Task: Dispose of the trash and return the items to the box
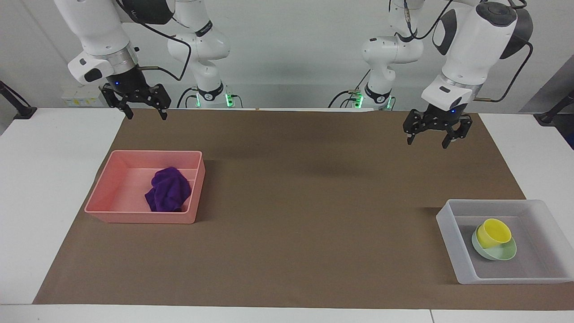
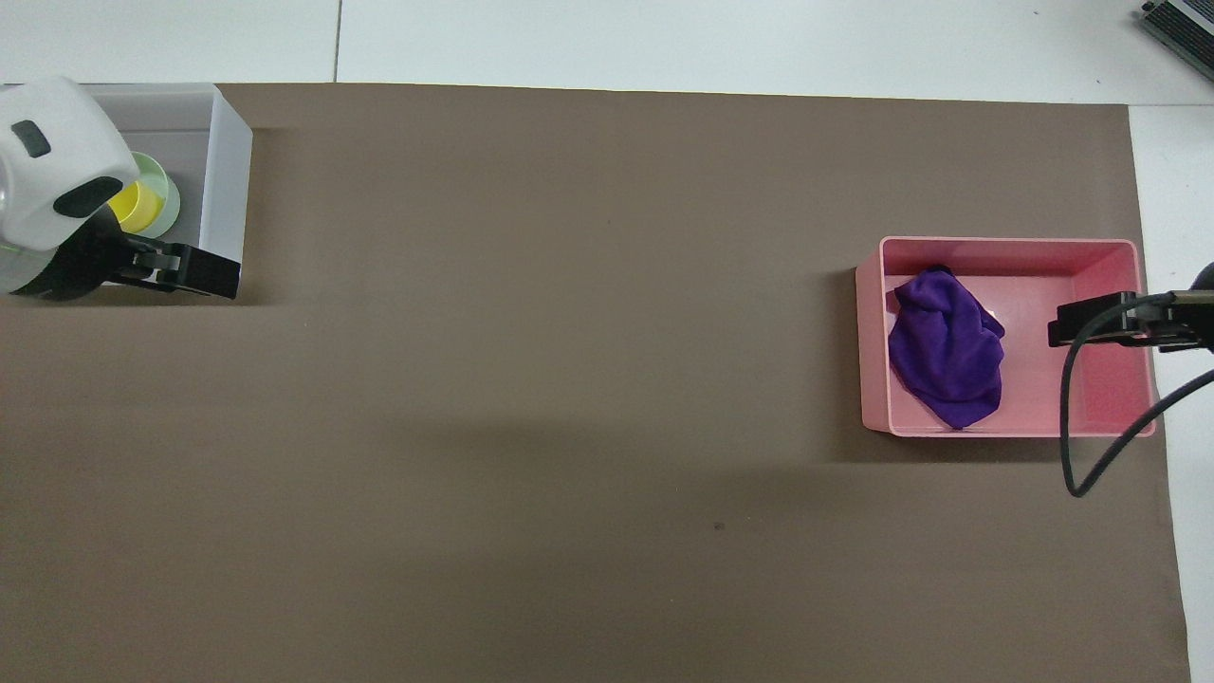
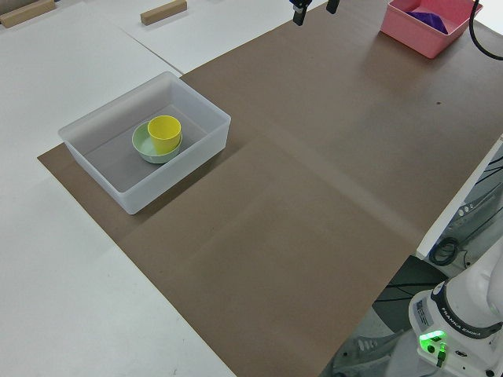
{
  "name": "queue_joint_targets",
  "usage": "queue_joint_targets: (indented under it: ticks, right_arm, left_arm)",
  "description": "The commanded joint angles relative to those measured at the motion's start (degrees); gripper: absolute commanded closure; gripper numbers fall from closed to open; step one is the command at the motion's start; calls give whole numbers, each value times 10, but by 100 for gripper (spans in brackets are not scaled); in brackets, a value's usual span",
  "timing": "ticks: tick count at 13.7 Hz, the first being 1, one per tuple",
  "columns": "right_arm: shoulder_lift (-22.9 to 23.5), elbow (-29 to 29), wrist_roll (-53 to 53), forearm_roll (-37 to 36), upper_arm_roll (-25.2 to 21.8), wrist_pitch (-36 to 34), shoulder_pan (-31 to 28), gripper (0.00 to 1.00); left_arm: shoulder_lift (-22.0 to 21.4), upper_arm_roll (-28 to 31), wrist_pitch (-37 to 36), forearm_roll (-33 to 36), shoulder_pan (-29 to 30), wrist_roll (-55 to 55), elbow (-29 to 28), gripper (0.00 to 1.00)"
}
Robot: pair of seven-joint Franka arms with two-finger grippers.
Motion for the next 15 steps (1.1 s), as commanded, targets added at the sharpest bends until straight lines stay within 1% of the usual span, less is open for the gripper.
queue_joint_targets:
  ticks: [1, 6, 11, 15]
  right_arm:
    - [4, 4, 15, -2, 2, -7, -5, 0]
    - [3, 2, 17, -2, 2, -4, 0, 0]
    - [4, 3, 14, -2, -2, 2, -7, 0]
    - [16, 26, 15, 0, -6, -8, -1, 0]
  left_arm:
    - [5, 2, -19, 11, -3, -8, 8, 0]
    - [4, 2, -5, 12, -3, -9, 4, 0]
    - [0, 9, -15, 12, 21, -8, 6, 0]
    - [-14, 7, -37, 10, 24, -8, 10, 0]
